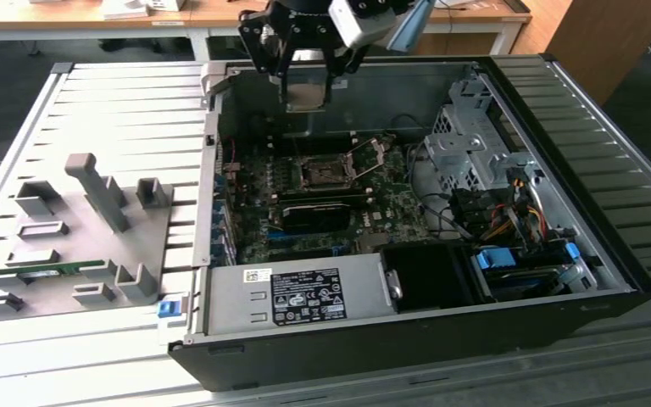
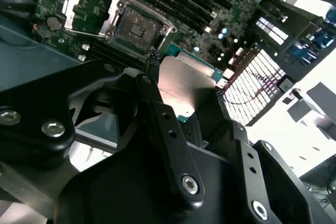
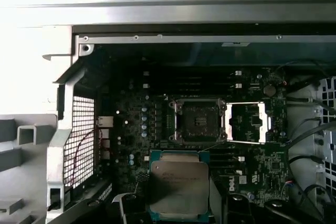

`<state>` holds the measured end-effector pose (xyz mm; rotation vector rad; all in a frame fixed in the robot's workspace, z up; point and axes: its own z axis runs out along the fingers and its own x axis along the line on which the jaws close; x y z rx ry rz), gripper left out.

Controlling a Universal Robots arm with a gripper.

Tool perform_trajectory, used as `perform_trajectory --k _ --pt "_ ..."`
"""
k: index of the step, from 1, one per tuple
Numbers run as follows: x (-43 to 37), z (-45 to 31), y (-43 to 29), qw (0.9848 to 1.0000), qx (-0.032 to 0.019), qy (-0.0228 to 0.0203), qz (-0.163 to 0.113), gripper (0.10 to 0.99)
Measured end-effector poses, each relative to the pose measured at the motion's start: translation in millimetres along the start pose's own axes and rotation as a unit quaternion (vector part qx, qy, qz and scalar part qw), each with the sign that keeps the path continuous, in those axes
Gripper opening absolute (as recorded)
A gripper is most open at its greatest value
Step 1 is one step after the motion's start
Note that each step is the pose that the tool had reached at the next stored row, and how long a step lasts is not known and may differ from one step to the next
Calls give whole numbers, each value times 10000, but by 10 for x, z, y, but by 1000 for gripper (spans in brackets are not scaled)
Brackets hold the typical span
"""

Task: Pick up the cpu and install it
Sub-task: 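Pick up the cpu and move it towards the insertion slot, then place the cpu into insertion slot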

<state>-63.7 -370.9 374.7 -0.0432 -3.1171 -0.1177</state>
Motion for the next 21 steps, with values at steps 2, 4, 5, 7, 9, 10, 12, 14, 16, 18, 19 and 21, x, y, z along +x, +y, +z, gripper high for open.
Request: perform_trajectory --k 2,4,5,7,9,10,12,14,16,18,19,21 --pt "-64 3 12 10000 0 0 0 537" --pt "-118 6 20 10000 0 -1 0 537" --pt "-137 7 22 10000 1 -1 0 537" --pt "-174 10 27 10000 0 -3 0 537" --pt "-214 12 32 10000 1 -4 0 537" --pt "-225 13 33 10000 0 -5 0 537" --pt "-247 16 34 10000 0 -7 -1 537" --pt "-265 17 34 10000 0 -7 -1 537" --pt "-269 17 35 10000 1 -7 0 537" --pt "-281 17 36 10000 9 -8 9 537" --pt "-296 17 36 10000 17 -9 18 537" --pt "-307 16 36 10000 21 -9 26 537"
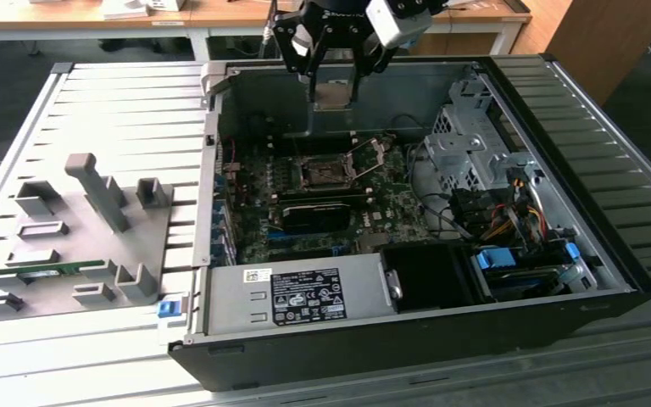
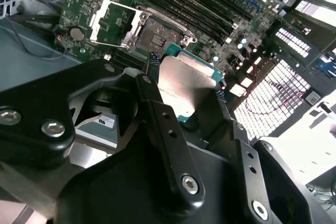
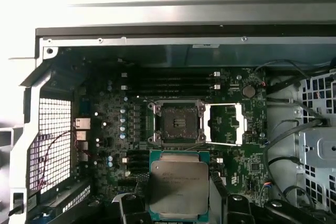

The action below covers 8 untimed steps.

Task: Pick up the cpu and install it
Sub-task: 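Place the cpu into insertion slot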

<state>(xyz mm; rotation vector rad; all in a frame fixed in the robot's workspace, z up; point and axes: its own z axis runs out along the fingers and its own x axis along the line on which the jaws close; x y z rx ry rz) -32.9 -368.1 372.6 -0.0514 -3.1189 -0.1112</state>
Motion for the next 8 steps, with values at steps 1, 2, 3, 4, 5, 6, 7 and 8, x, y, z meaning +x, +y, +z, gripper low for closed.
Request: perform_trajectory --k 1,2,3,4,5,6,7,8 --pt "0 0 0 10000 3 -1 6 537" --pt "0 0 0 10000 5 -1 9 537" --pt "-1 0 0 10000 5 -1 13 537" --pt "-1 0 0 10000 5 -1 17 537" --pt "-1 0 0 10000 5 -1 23 537" --pt "-1 0 0 10000 5 -2 31 537" --pt "-1 0 1 10000 5 -3 38 537" --pt "-1 0 1 10000 5 -3 44 537"
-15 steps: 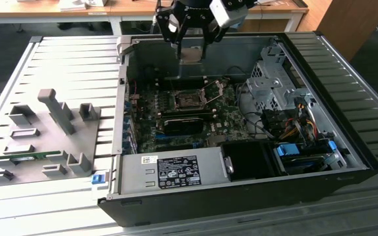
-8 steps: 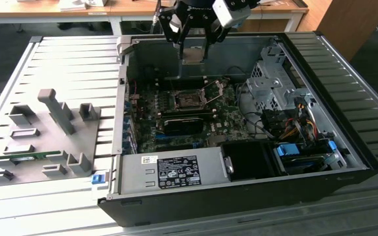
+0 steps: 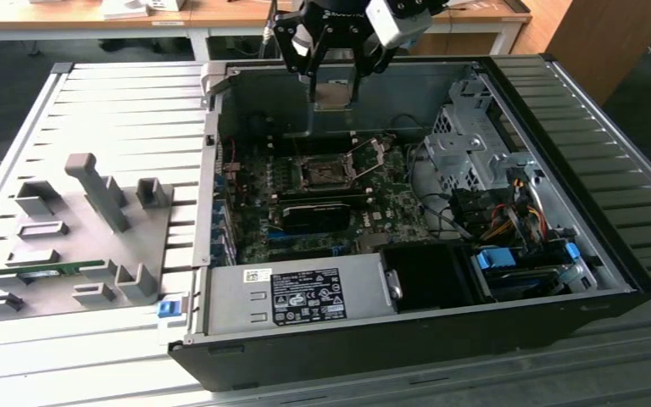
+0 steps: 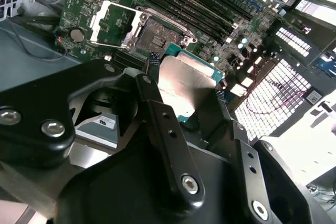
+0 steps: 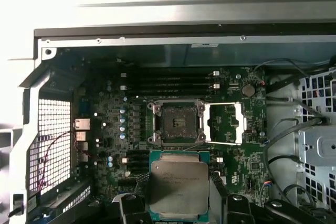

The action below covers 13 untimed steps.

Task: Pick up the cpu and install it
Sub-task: 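Place the cpu into insertion slot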

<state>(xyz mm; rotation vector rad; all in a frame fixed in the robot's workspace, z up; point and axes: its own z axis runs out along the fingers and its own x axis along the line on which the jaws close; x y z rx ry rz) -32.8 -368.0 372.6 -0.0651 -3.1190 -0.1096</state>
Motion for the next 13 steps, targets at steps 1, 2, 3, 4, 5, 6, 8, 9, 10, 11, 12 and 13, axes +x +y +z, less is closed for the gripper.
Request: perform_trajectory --k 1,2,3,4,5,6,8,9,10,11,12,13 --pt "0 0 0 10000 0 -1 8 537" --pt "0 0 0 10000 0 -1 15 537" --pt "0 0 0 10000 0 -2 23 537" --pt "0 0 0 10000 0 -2 31 537" --pt "0 1 0 10000 -1 -3 50 537" --pt "0 2 0 10000 -1 -6 86 537" --pt "0 3 0 9999 -2 -7 106 537" --pt "0 3 0 9999 -2 -8 113 537" --pt "0 3 0 9999 -2 -8 121 537" --pt "0 4 0 9999 -2 -9 127 537" --pt "0 4 0 9999 -3 -9 133 537" --pt "0 5 0 9999 -3 -10 139 537"
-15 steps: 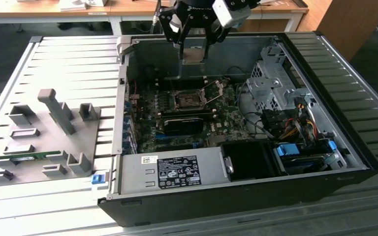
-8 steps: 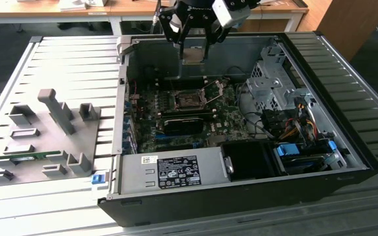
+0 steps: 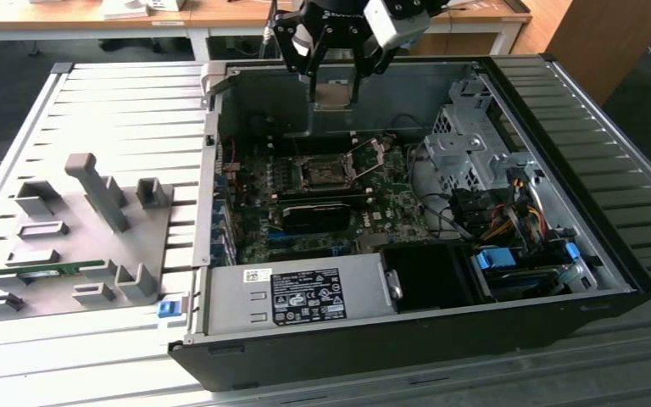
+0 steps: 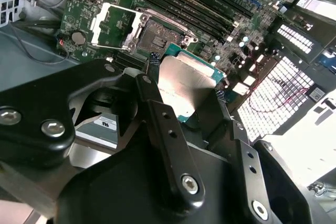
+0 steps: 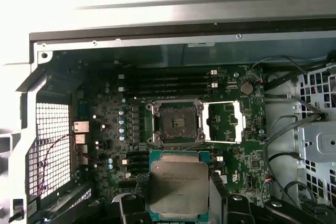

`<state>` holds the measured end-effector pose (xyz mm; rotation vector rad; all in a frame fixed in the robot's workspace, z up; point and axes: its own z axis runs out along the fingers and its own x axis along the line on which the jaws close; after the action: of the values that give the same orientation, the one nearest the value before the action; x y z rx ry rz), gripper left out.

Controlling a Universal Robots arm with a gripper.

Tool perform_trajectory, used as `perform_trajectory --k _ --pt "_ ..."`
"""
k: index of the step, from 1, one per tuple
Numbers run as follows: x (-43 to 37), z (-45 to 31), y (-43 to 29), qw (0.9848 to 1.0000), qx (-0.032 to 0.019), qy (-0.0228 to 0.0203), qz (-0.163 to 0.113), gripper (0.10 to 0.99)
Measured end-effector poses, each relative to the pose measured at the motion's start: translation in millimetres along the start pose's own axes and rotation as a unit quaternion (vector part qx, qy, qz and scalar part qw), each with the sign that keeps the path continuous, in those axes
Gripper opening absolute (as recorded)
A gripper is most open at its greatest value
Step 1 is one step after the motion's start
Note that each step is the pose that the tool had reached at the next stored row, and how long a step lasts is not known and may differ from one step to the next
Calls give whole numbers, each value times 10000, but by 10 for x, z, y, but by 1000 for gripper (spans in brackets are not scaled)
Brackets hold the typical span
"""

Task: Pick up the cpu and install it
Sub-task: 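Place the cpu into insertion slot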

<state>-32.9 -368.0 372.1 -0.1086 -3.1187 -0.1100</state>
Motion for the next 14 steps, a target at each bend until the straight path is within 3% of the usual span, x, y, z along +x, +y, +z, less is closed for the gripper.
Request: perform_trajectory --k 14 --pt "0 4 0 10000 -1 -5 66 537"
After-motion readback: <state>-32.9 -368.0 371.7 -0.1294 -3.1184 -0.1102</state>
